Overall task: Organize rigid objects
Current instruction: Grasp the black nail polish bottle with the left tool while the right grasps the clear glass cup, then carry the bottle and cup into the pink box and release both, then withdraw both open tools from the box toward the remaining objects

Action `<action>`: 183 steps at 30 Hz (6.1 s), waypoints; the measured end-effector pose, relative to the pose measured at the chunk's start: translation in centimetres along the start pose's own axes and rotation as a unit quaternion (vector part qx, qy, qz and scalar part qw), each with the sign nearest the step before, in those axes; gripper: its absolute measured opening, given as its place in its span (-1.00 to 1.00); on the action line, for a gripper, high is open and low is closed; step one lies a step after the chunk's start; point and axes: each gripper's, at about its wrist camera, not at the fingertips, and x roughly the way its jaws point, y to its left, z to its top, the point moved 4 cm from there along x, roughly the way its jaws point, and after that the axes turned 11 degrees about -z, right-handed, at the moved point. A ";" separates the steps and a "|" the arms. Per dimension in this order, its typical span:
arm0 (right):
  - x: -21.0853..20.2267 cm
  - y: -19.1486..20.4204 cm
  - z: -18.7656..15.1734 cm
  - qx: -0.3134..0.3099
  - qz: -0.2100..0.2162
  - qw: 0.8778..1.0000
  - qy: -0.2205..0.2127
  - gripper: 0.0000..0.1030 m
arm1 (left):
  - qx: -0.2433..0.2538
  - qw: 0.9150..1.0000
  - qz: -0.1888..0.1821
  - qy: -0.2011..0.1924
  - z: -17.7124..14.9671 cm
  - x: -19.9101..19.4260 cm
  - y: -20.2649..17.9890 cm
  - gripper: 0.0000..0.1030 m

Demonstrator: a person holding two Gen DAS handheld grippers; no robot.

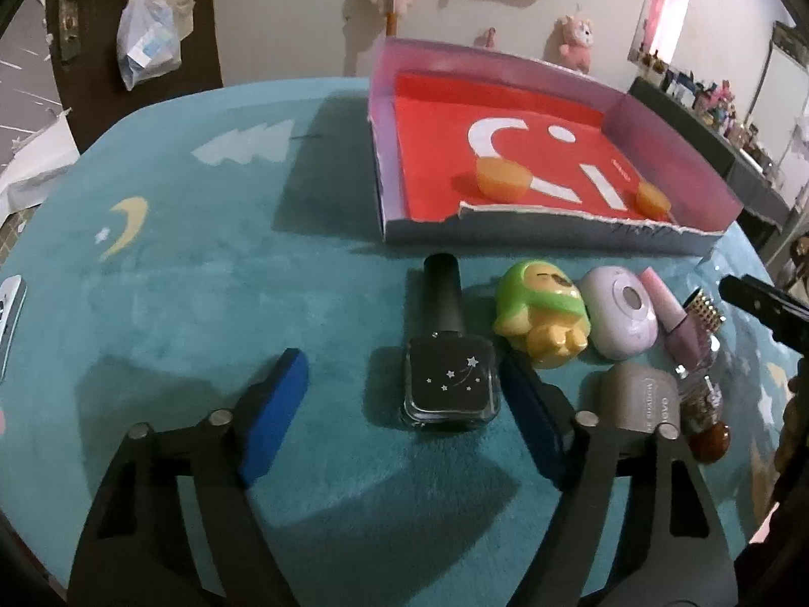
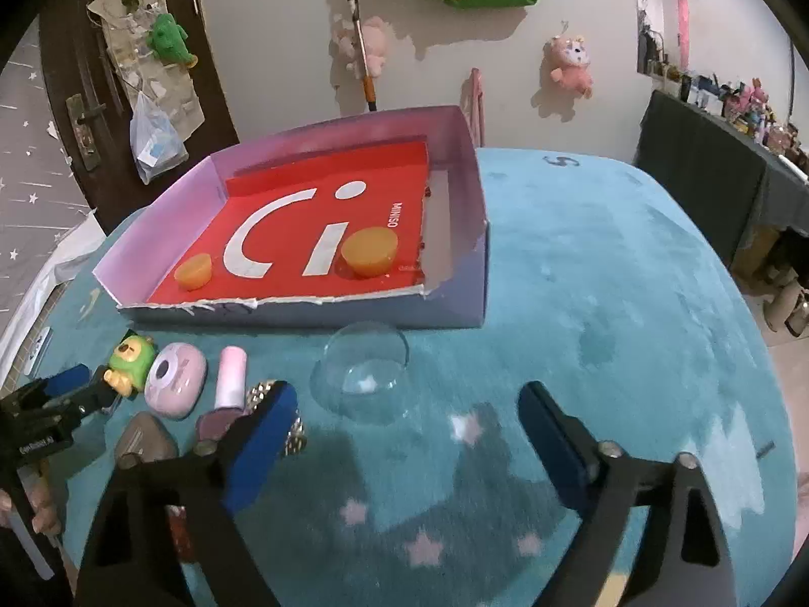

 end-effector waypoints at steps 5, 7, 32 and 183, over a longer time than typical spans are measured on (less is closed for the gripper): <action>1.2 0.5 0.2 -0.010 0.006 1.000 0.011 0.32 | 0.008 1.000 0.001 -0.005 0.4 0.3 0.0 0.30; 1.4 0.8 0.2 -0.015 0.014 1.000 0.013 0.16 | 0.014 1.000 -0.004 -0.007 0.4 0.3 -0.3 0.08; -1.0 1.8 0.1 -0.035 0.040 0.999 -0.008 -0.15 | 0.024 0.999 -0.029 -0.039 1.3 -2.6 -2.5 -0.34; -9.8 3.4 -6.6 -0.019 0.045 0.993 -0.107 1.00 | 0.065 0.989 -0.093 -0.097 -4.9 -7.1 -9.6 0.70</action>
